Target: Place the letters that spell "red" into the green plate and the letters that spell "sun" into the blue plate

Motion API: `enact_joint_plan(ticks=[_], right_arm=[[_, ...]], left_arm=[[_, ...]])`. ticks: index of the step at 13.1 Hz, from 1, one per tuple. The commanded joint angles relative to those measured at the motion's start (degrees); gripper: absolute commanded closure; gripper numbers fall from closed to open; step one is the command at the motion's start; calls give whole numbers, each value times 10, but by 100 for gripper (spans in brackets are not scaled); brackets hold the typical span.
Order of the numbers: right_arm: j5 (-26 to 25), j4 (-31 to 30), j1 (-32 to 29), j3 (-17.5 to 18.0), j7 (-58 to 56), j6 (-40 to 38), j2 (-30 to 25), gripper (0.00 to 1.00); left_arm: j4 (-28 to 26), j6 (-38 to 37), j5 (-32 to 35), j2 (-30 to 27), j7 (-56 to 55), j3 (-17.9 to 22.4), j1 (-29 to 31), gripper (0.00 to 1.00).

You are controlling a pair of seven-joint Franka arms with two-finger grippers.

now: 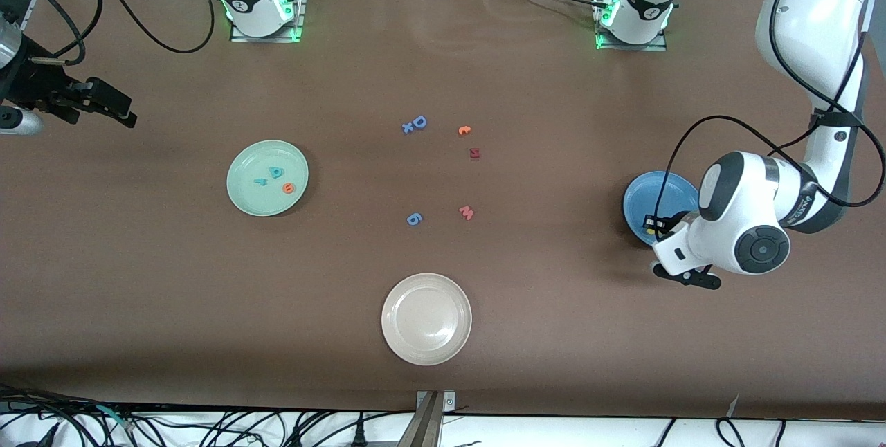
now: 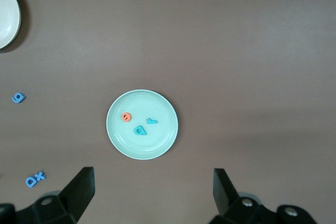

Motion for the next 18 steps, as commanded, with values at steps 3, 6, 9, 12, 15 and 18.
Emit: enact_joint_plan(ticks=[3, 6, 9, 12, 15, 18], right_arm=[[-7, 10, -3, 4, 4, -12, 0, 0], [-8, 10, -3, 5, 4, -12, 0, 0], [-8, 10, -3, 5, 3, -12, 0, 0], [-7, 10, -3, 4, 4, -12, 0, 0], [-8, 10, -2, 6, 4, -12, 0, 0], [-8, 11, -2, 6, 4, -11, 0, 0]], left_arm=[[-11, -14, 51, 16, 15, 3, 3, 58], [-5, -16, 51, 8, 12, 4, 17, 0], [10, -46, 53, -19, 12, 4, 37, 0], [11, -50, 53, -60, 11, 6, 57, 0], [11, -67, 53, -98, 11, 9, 73, 0], [12, -83, 55, -129, 11, 6, 74, 0]])
